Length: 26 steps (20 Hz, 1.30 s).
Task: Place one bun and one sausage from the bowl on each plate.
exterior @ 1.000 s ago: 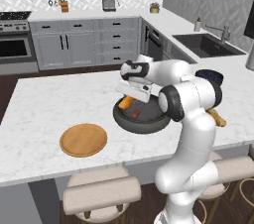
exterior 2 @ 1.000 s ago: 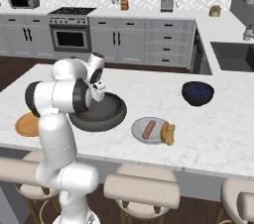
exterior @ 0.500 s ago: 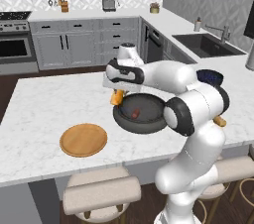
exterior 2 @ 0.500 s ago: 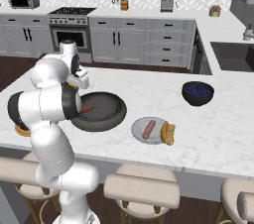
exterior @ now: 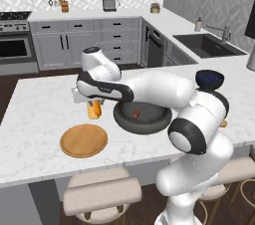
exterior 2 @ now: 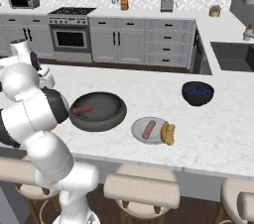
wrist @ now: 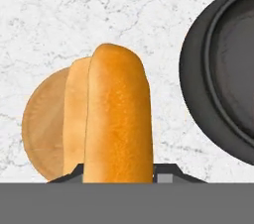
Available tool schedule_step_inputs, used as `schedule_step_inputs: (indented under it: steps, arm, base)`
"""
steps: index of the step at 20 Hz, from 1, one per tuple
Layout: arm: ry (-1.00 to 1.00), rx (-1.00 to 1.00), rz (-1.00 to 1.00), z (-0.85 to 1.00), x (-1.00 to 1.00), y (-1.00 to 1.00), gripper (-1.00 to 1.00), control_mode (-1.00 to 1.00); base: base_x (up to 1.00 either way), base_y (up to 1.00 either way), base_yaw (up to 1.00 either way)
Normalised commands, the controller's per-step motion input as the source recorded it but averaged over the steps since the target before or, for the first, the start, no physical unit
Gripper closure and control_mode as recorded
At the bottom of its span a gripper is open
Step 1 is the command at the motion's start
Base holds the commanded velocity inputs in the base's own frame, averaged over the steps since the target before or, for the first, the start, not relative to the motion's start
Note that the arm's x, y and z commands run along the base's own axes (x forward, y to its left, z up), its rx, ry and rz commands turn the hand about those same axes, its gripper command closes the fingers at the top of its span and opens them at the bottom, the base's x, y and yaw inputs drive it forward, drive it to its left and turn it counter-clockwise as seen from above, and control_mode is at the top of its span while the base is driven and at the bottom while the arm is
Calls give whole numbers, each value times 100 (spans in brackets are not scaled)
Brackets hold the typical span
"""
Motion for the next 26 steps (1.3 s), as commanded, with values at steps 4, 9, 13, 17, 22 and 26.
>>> schedule_step_inputs:
  steps: [4,9,13,17,22,26]
  arm:
    - [15,-4,25,-33,-48,94,100,-100]
    - [20,-3,19,-71,-15,70,100,-100]
    - [15,0,6,-64,7,8,100,-100]
    - [10,-8,0,-56,29,10,100,-100]
    - [7,-2,0,-35,16,2,100,-100]
    - [0,0,0,-6,13,0,-100,-100]
  base:
    - [0,0,0]
    - [0,0,0]
    - [0,0,0]
    - [0,0,0]
    - [0,0,0]
    - [0,0,0]
